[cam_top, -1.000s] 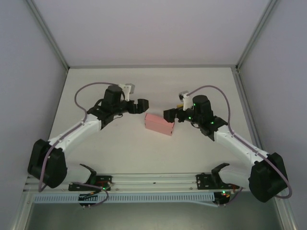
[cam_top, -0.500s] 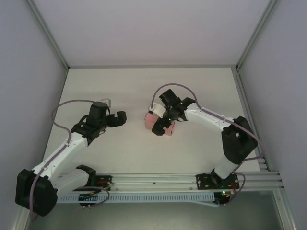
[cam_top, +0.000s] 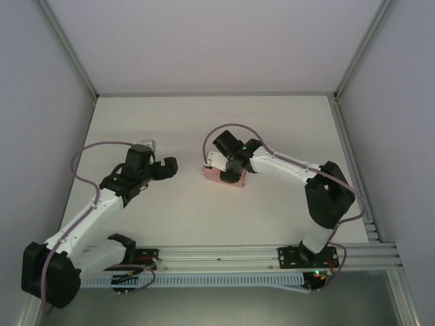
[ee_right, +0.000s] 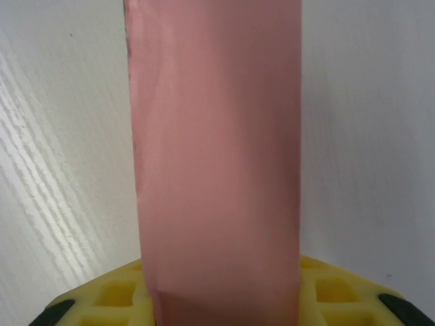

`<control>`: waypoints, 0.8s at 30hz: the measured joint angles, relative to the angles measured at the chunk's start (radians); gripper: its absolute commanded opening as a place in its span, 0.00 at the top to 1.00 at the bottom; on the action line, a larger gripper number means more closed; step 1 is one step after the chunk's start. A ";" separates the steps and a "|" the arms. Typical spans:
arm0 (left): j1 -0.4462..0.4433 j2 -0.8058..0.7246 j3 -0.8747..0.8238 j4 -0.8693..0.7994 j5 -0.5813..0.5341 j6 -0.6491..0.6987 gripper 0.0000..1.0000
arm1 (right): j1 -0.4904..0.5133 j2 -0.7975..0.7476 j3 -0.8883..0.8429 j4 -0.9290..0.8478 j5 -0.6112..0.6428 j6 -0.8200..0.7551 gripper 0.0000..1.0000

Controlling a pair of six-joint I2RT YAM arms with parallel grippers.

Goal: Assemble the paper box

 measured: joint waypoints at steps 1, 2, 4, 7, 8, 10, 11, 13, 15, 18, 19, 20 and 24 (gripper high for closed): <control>0.000 -0.006 0.000 -0.002 -0.005 0.000 0.00 | 0.008 0.000 0.000 0.013 0.031 -0.021 0.69; 0.000 -0.012 0.000 -0.004 -0.012 0.000 0.00 | 0.016 0.000 -0.002 0.028 0.061 -0.044 0.69; 0.000 -0.019 0.000 -0.010 -0.025 -0.003 0.00 | 0.034 -0.002 -0.023 0.090 0.134 -0.103 0.69; 0.000 -0.022 0.001 -0.018 -0.043 -0.007 0.00 | 0.056 -0.012 -0.127 0.296 0.257 -0.217 0.67; 0.000 -0.022 0.001 -0.021 -0.048 -0.008 0.00 | 0.063 -0.017 -0.172 0.379 0.291 -0.251 0.68; 0.000 -0.023 0.001 -0.028 -0.058 -0.011 0.00 | 0.072 -0.028 -0.278 0.568 0.342 -0.333 0.70; 0.000 -0.024 0.001 -0.030 -0.061 -0.011 0.00 | 0.076 -0.036 -0.330 0.655 0.355 -0.368 0.70; 0.000 -0.028 0.001 -0.032 -0.066 -0.011 0.00 | 0.077 -0.052 -0.419 0.801 0.360 -0.424 0.60; 0.000 -0.030 0.001 -0.032 -0.066 -0.011 0.00 | 0.077 -0.056 -0.463 0.884 0.363 -0.455 0.55; 0.000 -0.031 0.001 -0.032 -0.066 -0.012 0.00 | 0.075 -0.056 -0.476 0.903 0.366 -0.479 0.44; 0.000 -0.031 0.001 -0.031 -0.066 -0.012 0.00 | 0.075 -0.055 -0.478 0.898 0.366 -0.481 0.42; 0.000 -0.031 0.001 -0.032 -0.066 -0.014 0.00 | 0.075 -0.055 -0.478 0.888 0.366 -0.481 0.39; 0.000 -0.031 0.001 -0.032 -0.067 -0.018 0.00 | 0.075 -0.056 -0.476 0.818 0.355 -0.439 0.28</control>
